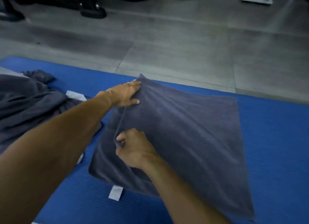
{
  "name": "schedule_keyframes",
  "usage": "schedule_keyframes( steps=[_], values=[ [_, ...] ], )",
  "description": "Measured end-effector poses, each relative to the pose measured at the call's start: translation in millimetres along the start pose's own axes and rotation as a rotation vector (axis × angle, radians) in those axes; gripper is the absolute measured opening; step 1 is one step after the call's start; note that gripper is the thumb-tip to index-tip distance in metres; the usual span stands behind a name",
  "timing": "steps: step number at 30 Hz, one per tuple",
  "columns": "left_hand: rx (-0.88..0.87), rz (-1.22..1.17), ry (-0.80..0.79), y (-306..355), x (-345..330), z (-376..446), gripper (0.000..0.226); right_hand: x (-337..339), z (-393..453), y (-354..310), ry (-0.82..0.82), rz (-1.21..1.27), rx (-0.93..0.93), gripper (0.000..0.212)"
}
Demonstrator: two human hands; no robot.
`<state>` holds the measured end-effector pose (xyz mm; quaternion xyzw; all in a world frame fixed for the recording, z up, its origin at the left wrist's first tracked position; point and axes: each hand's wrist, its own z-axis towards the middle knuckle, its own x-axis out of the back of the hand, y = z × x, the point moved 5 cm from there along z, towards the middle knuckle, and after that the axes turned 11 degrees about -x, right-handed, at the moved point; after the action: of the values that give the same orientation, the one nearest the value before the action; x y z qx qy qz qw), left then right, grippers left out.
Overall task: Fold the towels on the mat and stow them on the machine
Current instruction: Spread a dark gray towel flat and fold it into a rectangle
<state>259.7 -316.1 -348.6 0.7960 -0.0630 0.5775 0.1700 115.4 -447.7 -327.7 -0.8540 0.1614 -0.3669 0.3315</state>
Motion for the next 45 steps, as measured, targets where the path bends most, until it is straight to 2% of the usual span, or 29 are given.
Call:
schedule_keyframes(
  steps=[4,11,14,17,18,20,23,25,29,31,32,34,36,38,40,42,45],
  values=[
    [0.026,0.002,0.011,-40,-15,-7,0.082,-37,25,-16,-0.052,0.079,-0.005,0.014],
    [0.069,0.017,-0.076,-78,-59,-7,0.077,-91,48,-12,-0.149,0.125,-0.089,0.023],
    [0.117,0.045,0.044,-76,-61,-20,0.075,-109,47,1,-0.216,0.145,-0.096,0.031],
    [0.137,0.031,0.188,-62,-67,-52,0.067,-115,39,12,-0.359,0.253,-0.105,0.044],
    [0.086,0.033,0.225,-51,-71,-67,0.062,-111,36,17,-0.332,0.275,-0.089,0.043],
    [-0.061,0.078,0.270,-23,-86,-103,0.056,-90,29,35,-0.129,0.238,-0.026,0.029],
    [-0.192,0.159,0.302,22,-106,-158,0.043,-59,3,73,0.198,-0.124,0.100,0.010],
    [-0.237,0.160,0.290,48,-117,-188,0.038,-50,-16,96,0.311,-0.379,0.237,0.015],
    [-0.267,0.219,0.120,63,-138,-211,0.034,-58,-36,110,0.322,-0.643,0.373,0.025],
    [-0.246,0.263,0.083,64,-139,-211,0.024,-62,-37,104,0.317,-0.737,0.387,0.033],
    [-0.240,0.285,0.075,64,-138,-211,0.027,-65,-36,103,0.317,-0.745,0.381,0.038],
    [-0.208,0.287,0.057,63,-137,-213,0.046,-67,-37,103,0.319,-0.702,0.355,0.040],
    [-0.180,0.281,0.029,67,-132,-220,0.045,-69,-43,105,0.280,-0.620,0.349,0.028],
    [-0.133,0.272,0.053,71,-129,-227,0.024,-72,-49,110,0.190,-0.592,0.367,0.007],
    [-0.077,0.202,0.160,84,-126,-225,0.031,-67,-57,119,0.169,-0.541,0.376,0.015],
    [-0.063,0.148,0.280,113,-131,-209,0.040,-50,-67,134,0.259,-0.521,0.339,0.021],
    [-0.147,0.073,0.350,181,-151,-164,0.043,-3,-95,185,0.417,-0.560,0.241,0.024]
  ],
)
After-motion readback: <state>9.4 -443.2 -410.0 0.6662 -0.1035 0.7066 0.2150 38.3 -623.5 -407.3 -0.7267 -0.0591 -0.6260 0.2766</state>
